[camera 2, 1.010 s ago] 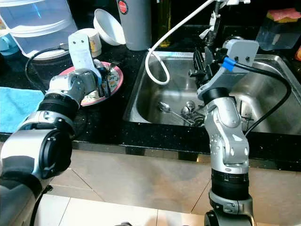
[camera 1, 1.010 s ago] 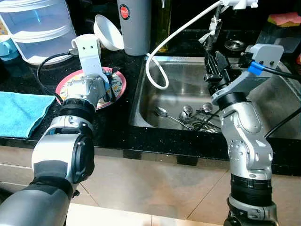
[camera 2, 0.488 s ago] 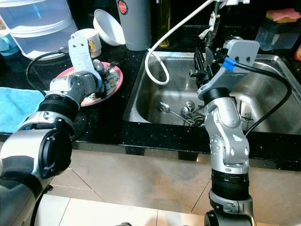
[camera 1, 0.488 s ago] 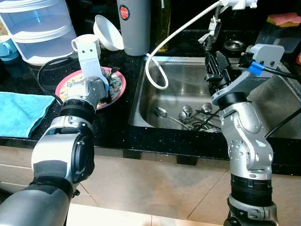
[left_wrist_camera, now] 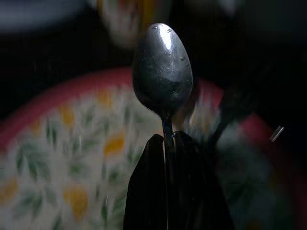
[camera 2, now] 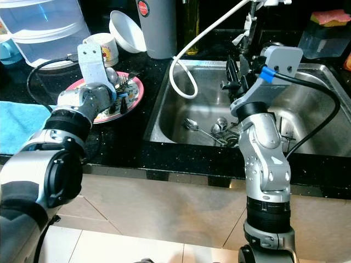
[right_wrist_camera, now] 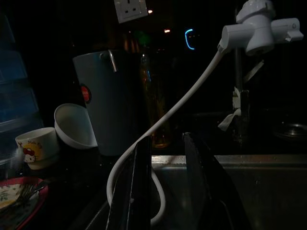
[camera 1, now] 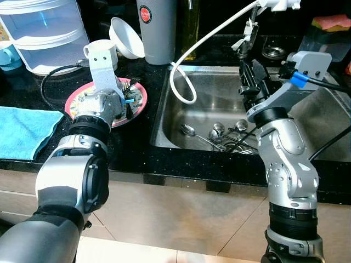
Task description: Kitchen organization
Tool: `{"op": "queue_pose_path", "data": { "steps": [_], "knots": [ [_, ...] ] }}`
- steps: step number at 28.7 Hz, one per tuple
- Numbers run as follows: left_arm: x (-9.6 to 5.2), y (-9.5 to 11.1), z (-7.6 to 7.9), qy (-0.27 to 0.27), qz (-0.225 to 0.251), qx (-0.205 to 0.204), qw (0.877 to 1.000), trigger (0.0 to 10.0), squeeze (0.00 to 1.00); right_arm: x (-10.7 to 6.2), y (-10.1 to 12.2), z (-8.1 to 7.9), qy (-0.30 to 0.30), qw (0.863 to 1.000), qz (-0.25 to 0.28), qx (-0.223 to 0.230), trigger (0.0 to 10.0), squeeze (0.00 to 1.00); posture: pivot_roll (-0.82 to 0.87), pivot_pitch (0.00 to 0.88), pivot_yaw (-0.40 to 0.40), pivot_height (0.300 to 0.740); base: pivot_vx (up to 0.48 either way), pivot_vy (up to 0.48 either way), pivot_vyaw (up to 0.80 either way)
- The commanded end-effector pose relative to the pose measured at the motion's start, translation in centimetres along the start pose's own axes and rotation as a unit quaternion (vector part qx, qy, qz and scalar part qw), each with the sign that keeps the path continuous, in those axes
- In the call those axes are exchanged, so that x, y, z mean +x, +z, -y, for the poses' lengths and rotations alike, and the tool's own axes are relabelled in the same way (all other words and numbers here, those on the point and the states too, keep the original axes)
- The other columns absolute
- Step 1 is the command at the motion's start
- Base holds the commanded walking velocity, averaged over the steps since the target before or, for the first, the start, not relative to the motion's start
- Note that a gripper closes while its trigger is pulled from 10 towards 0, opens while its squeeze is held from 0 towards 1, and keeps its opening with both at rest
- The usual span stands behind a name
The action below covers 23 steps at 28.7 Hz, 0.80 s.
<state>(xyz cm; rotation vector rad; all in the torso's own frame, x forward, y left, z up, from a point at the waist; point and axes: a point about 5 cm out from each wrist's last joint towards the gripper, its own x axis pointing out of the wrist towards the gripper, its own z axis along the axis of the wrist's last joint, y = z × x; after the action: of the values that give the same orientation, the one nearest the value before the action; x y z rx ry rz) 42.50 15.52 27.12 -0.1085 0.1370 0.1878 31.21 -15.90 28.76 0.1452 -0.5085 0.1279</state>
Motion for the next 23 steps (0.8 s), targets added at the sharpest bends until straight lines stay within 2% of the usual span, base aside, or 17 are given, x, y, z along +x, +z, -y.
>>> {"op": "queue_pose_path", "data": {
  "steps": [1, 3, 6, 8, 10, 11, 12, 13, 14, 18, 23],
  "knots": [
    [-0.4, 2.4, 0.5, -0.012, 0.064, 0.002, 0.998, 10.0, 0.0, -0.2, 0.0, 0.0, 0.001, 1.0, -0.001, 0.002, 10.0, 0.0, 0.04, 0.095, 0.077, 0.74, 0.0, 0.0, 0.0],
    [-0.8, 3.7, 0.8, -0.014, 0.106, 0.014, 0.994, 10.0, 0.0, -0.2, 0.0, 0.0, 0.001, 1.0, 0.0, 0.002, 10.0, 0.0, 0.04, 0.094, 0.078, 0.74, 0.0, 0.0, 0.0],
    [-1.0, 4.3, 1.2, -0.021, 0.127, 0.024, 0.991, 10.0, 0.0, -0.2, 0.1, 0.0, 0.001, 1.0, 0.0, 0.002, 10.0, 0.0, 0.04, 0.094, 0.078, 0.74, 0.0, 0.0, 0.0],
    [-0.8, 3.9, 1.2, -0.021, 0.115, 0.022, 0.993, 10.0, 0.0, -0.1, 0.1, 0.0, 0.001, 1.0, 0.001, 0.003, 10.0, 0.0, 0.04, 0.092, 0.08, 0.74, 0.0, 0.0, 0.0],
    [-0.4, 2.5, 1.0, -0.024, 0.071, 0.024, 0.997, 10.0, 0.0, -0.1, 0.1, -0.1, 0.003, 1.0, 0.002, 0.003, 10.0, 0.0, 0.04, 0.092, 0.082, 0.74, 0.0, 0.0, 0.0],
    [-0.4, 1.7, 1.3, -0.049, 0.053, 0.018, 0.997, 10.0, 0.0, -0.2, 0.1, -0.6, 0.03, 1.0, -0.004, 0.001, 10.0, 0.0, 0.04, 0.093, 0.083, 0.74, 0.0, 0.0, 0.0],
    [-0.4, 1.7, 1.4, -0.057, 0.055, 0.013, 0.997, 10.0, 0.0, -0.4, 0.1, -1.1, 0.059, 0.998, -0.011, -0.005, 10.0, 0.0, 0.04, 0.093, 0.083, 0.74, 0.0, 0.0, 0.0],
    [-0.4, 1.7, 1.4, -0.057, 0.055, 0.013, 0.997, 10.0, 0.0, -0.4, 0.1, -1.1, 0.059, 0.998, -0.011, -0.005, 10.0, 0.0, 0.04, 0.093, 0.083, 0.74, 0.0, 0.0, 0.0],
    [-0.4, 1.5, 1.3, -0.056, 0.055, 0.012, 0.997, 10.0, 0.0, -0.7, 0.0, -1.9, 0.095, 0.995, -0.018, -0.015, 10.0, 0.0, 0.04, 0.094, 0.083, 0.74, 0.0, 0.0, 0.0],
    [-0.3, 1.2, 0.8, -0.042, 0.047, 0.009, 0.998, 10.0, 0.0, -0.8, -0.2, -1.9, 0.093, 0.995, -0.022, -0.016, 10.0, 0.0, 0.04, 0.094, 0.079, 0.74, 0.0, 0.0, 0.0],
    [-0.5, 2.1, 0.9, -0.052, 0.078, 0.007, 0.996, 10.0, 0.0, -0.6, -0.3, -1.6, 0.077, 0.997, -0.02, -0.014, 10.0, 0.0, 0.04, 0.091, 0.078, 0.74, 0.0, 0.0, 0.0]
  ]
}}
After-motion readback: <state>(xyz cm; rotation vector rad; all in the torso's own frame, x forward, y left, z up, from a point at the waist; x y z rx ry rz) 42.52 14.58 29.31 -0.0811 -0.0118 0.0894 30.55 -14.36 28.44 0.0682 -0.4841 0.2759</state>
